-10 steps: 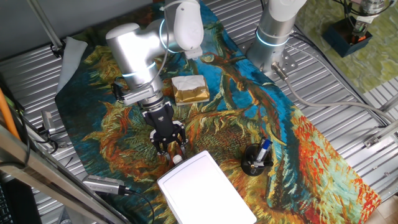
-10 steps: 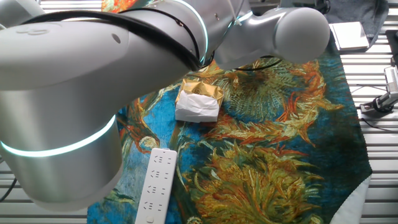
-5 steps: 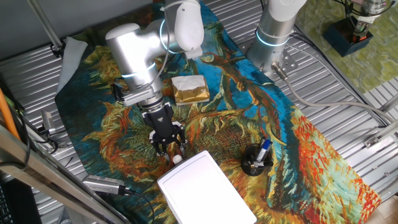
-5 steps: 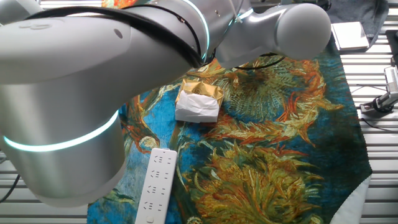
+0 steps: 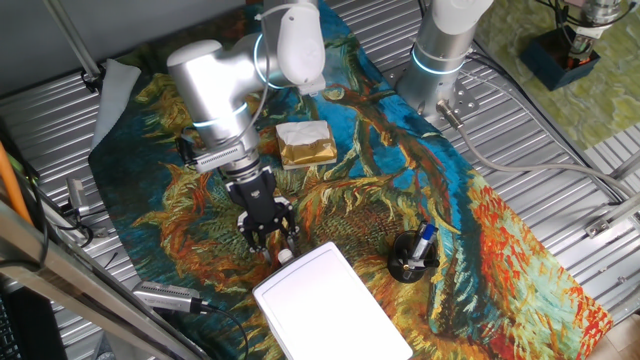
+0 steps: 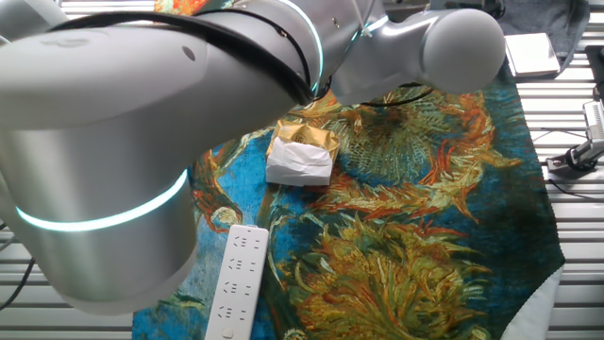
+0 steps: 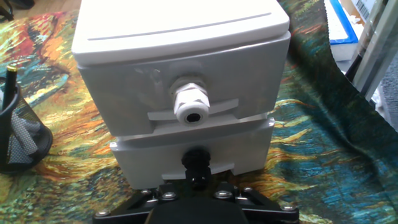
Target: Grasp the handle and close the drawer
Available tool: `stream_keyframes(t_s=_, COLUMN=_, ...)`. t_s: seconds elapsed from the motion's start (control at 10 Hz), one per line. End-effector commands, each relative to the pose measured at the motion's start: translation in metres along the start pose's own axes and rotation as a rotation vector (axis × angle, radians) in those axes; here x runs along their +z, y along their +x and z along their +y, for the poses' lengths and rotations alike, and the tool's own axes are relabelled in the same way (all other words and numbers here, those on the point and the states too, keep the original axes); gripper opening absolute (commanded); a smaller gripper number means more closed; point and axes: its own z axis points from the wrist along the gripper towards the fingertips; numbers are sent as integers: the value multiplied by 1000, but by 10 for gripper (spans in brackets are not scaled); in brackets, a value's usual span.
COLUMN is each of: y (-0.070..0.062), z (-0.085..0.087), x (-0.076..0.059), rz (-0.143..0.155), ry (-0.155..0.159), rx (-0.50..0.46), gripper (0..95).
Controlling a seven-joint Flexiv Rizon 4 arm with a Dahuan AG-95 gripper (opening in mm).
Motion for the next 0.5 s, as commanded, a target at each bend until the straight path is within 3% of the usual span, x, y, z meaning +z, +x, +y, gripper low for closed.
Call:
stream_keyframes(t_s=0.1, y=0, z=-1, x=1, rz=5, ry=3, rx=3, gripper=380)
stream_keyframes(t_s=0.5, y=-3, z=0, x=9, rz=7, ry=14, rx=9, gripper=380)
